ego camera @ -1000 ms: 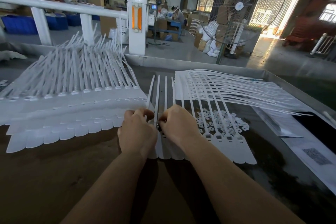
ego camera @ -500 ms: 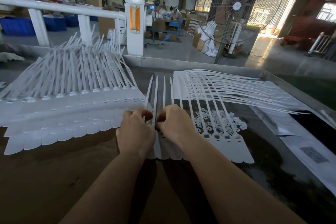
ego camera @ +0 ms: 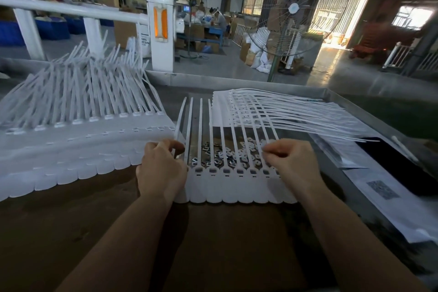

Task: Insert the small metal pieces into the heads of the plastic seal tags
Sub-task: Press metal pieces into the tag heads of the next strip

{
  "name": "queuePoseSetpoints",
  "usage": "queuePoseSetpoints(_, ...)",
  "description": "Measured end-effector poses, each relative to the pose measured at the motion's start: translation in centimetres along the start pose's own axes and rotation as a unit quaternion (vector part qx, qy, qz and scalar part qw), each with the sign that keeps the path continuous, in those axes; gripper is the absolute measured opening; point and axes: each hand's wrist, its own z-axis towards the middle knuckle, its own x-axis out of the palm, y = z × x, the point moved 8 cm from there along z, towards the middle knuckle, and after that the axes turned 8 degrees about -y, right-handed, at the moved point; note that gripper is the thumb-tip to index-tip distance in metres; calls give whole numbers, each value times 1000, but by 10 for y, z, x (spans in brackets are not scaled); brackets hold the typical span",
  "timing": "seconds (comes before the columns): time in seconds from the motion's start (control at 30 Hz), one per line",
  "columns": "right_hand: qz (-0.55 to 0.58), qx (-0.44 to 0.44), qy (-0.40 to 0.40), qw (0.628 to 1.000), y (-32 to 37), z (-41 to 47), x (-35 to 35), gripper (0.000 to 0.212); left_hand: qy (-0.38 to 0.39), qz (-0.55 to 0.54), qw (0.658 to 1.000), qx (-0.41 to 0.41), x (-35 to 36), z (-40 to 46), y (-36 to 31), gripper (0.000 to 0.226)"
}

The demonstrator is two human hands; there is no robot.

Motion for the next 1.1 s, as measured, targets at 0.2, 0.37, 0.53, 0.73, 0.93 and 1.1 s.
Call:
queuePoseSetpoints(0.2, -36, 45, -29, 998, -39, 3, -46, 11, -15, 9, 1000, 0, -1, -1, -1, 29)
queuePoseSetpoints(0.37, -61, 44, 23, 997, -47, 5, -45, 6, -12, 11, 1000, 3, -2, -1, -2, 29)
queuePoseSetpoints(0.53, -105, 33, 66, 992, -49, 10, -35, 10, -1, 9, 1000, 5, -1, -1, -2, 31)
queuePoseSetpoints(0.73, -142, 50, 106, 983, -54, 12, -29, 17, 5, 1, 1000, 2, 0, -1, -1, 32)
queuePoseSetpoints(0.93, -109, 74, 83, 988, -57, 14, -31, 11, 12, -6, 1000, -1, 1, -1, 0, 33)
queuePoseSetpoints(1.1, -79, 86, 58, 991, -59, 14, -37, 10, 9, -10, 1000, -3, 1, -1, -1, 34)
